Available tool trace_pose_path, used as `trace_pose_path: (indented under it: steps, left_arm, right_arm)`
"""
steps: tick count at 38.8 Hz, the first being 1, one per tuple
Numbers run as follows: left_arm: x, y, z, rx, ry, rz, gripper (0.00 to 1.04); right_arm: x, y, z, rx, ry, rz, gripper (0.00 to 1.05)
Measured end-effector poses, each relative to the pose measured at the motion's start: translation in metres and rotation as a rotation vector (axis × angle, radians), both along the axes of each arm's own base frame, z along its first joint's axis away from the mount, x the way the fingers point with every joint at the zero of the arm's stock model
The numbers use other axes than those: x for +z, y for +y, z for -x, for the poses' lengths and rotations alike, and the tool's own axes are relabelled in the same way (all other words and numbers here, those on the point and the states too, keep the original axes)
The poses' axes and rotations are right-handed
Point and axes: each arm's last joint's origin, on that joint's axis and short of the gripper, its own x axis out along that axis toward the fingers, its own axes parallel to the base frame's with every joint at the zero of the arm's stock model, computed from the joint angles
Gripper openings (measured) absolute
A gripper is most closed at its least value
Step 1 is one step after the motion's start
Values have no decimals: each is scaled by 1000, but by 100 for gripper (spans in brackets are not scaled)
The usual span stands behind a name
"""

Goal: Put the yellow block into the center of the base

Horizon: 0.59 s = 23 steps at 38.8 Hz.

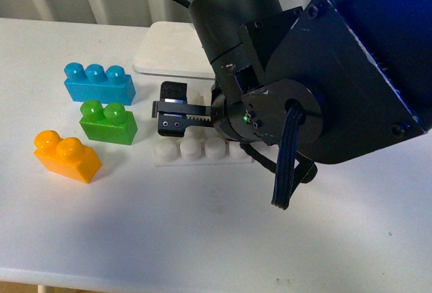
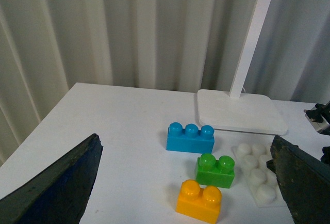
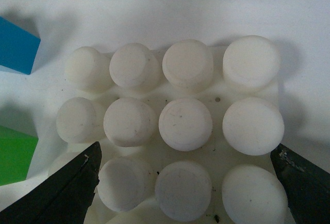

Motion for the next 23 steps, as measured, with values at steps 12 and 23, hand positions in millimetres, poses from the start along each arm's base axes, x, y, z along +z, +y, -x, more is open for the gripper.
trace_pose_path:
  steps: [12,23]
  left_arm:
    - [0,0,0,0,0,0,98]
    - [0,0,0,0,0,0,98]
  right_arm:
    - [11,-22,0,-80,-17,-141,95]
    - [55,-64,2,-177,-111,-254,95]
